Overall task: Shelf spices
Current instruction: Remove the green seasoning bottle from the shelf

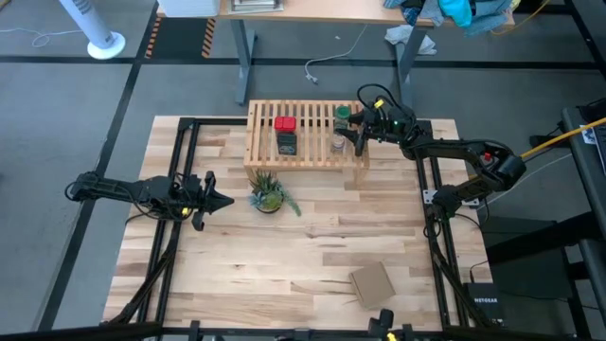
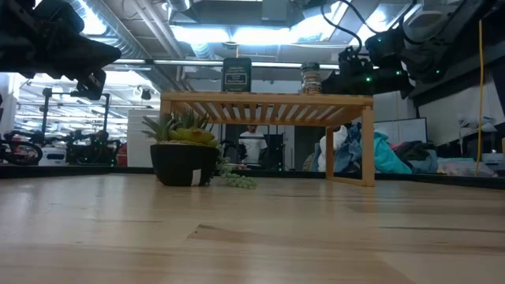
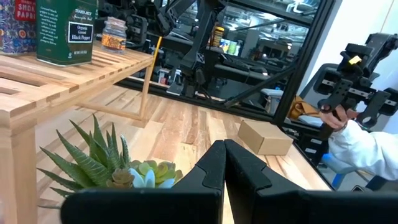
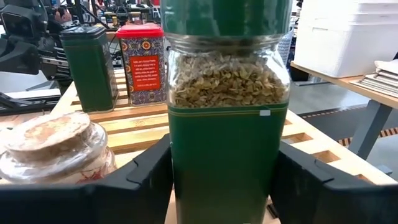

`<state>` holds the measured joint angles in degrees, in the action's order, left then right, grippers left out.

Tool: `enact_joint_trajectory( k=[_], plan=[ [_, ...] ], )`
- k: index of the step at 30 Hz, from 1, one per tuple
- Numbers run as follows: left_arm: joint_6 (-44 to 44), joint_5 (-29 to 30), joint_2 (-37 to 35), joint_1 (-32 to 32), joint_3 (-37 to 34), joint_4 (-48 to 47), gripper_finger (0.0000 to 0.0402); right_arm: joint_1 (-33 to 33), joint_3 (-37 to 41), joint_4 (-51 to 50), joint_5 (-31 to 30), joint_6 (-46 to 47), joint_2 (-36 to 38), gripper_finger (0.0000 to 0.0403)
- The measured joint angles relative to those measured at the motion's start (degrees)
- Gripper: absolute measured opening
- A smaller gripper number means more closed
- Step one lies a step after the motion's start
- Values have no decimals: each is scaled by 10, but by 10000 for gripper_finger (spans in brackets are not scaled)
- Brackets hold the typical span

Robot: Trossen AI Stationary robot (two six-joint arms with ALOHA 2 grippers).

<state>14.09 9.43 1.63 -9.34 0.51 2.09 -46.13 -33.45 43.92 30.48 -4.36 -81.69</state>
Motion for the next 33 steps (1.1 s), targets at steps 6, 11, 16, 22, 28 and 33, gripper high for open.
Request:
enact_joint_trajectory(
  k=[6,11,16,22,28,33],
  plan=[
    [-57,2,0,0,0,0,0,0,-27,1,-9,0,1,204],
    [-53,2,0,0,0,0,0,0,-62,0,-9,26,2,204],
    [-39,1,0,0,0,0,0,0,-93,-13,-7,30,38,204],
    [-21,2,0,0,0,0,0,0,-128,-150,20,28,145,204],
    [-30,2,0,0,0,5,0,0,-132,-346,37,9,303,204],
    [-76,2,0,0,0,19,0,1,-130,-497,37,10,443,204]
  ],
)
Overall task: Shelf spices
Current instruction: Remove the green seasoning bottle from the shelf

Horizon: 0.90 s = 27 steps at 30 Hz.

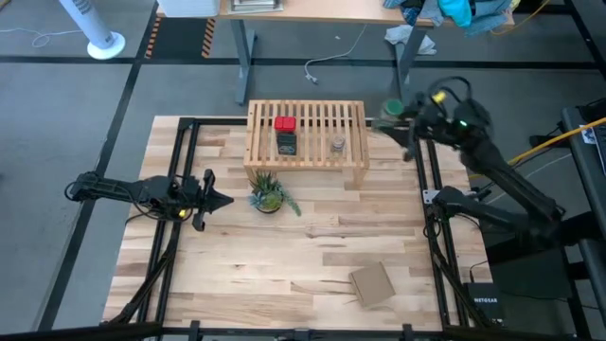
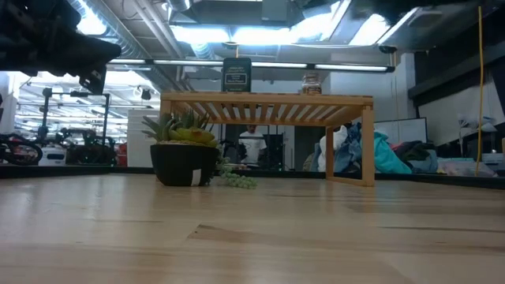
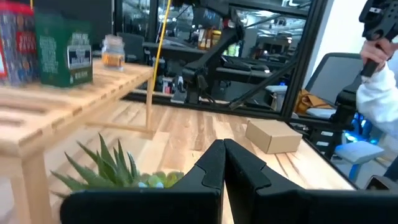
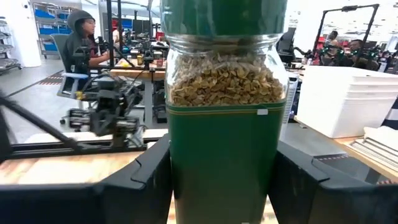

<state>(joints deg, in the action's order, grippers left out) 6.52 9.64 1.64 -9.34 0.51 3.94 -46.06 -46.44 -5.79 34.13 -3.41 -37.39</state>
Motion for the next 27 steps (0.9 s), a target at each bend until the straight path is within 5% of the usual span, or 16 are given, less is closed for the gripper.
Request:
enact_joint_trajectory(
  k=[13,17,27],
  plan=[
    [-5,0,0,0,0,0,0,0,87,-229,-9,143,368,204],
    [-2,-3,-1,2,0,-3,0,0,127,-281,21,179,372,204],
    [24,15,-2,7,0,17,0,0,342,60,46,255,371,204]
  ],
)
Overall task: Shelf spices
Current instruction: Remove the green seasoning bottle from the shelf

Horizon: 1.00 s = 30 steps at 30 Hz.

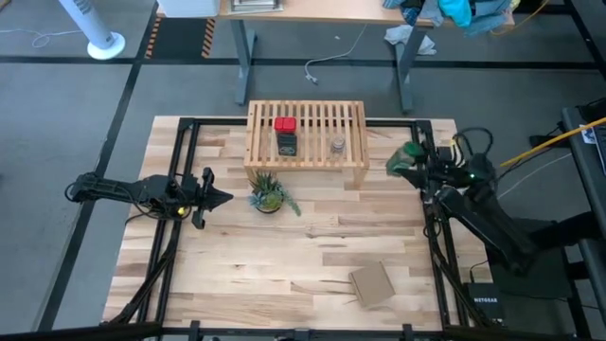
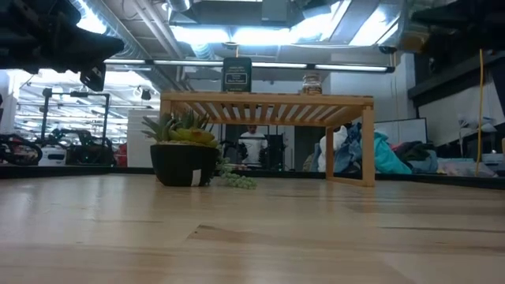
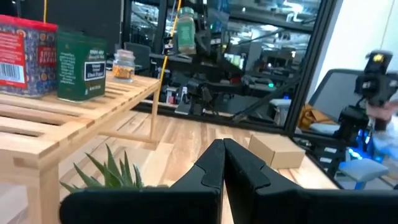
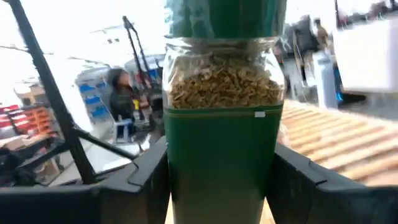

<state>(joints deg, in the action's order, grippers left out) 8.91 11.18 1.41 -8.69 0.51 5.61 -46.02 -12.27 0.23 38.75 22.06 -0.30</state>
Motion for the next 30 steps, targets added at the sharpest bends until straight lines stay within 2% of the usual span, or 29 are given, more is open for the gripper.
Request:
enact_joint_trajectory(
  k=[3,7,12,18,30],
  plan=[
    [1,0,1,2,0,-2,0,4,59,46,-3,16,-5,204],
    [1,0,1,2,0,-2,0,33,107,96,-39,13,-4,204],
    [0,0,1,2,0,-2,0,100,115,76,-100,-38,-4,204],
    [1,0,1,2,0,-2,0,198,116,58,-205,-106,-5,204],
    [-3,0,1,2,0,-2,0,401,116,21,-435,-152,-41,204]
  ],
)
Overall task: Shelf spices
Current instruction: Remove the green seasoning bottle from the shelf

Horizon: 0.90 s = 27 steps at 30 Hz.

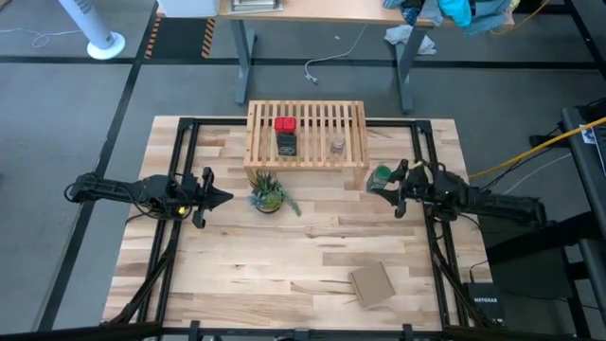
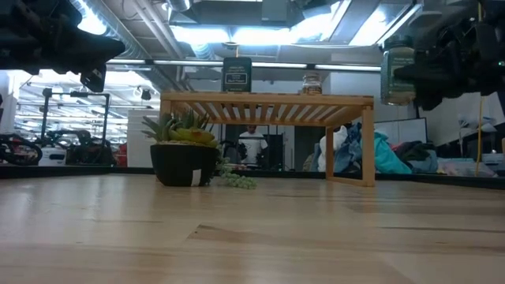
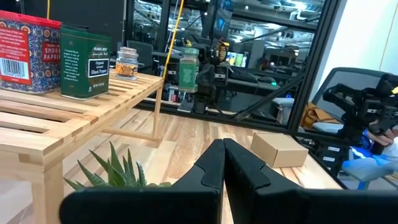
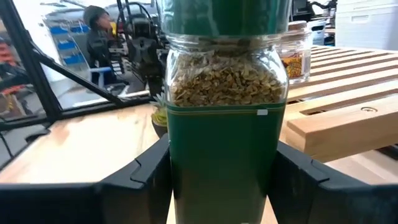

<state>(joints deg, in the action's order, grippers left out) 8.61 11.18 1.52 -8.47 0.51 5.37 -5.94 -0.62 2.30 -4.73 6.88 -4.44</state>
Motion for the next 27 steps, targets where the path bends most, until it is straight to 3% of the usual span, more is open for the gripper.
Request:
enact_joint_trajectory(
  k=[5,12,27],
  plan=[
    [-17,0,0,0,0,0,0,71,0,20,-79,0,-52,204],
    [-26,0,0,0,0,0,0,145,1,128,-154,1,-165,204],
    [-26,0,0,0,0,-4,0,180,-4,440,-178,3,-474,204]
  ],
)
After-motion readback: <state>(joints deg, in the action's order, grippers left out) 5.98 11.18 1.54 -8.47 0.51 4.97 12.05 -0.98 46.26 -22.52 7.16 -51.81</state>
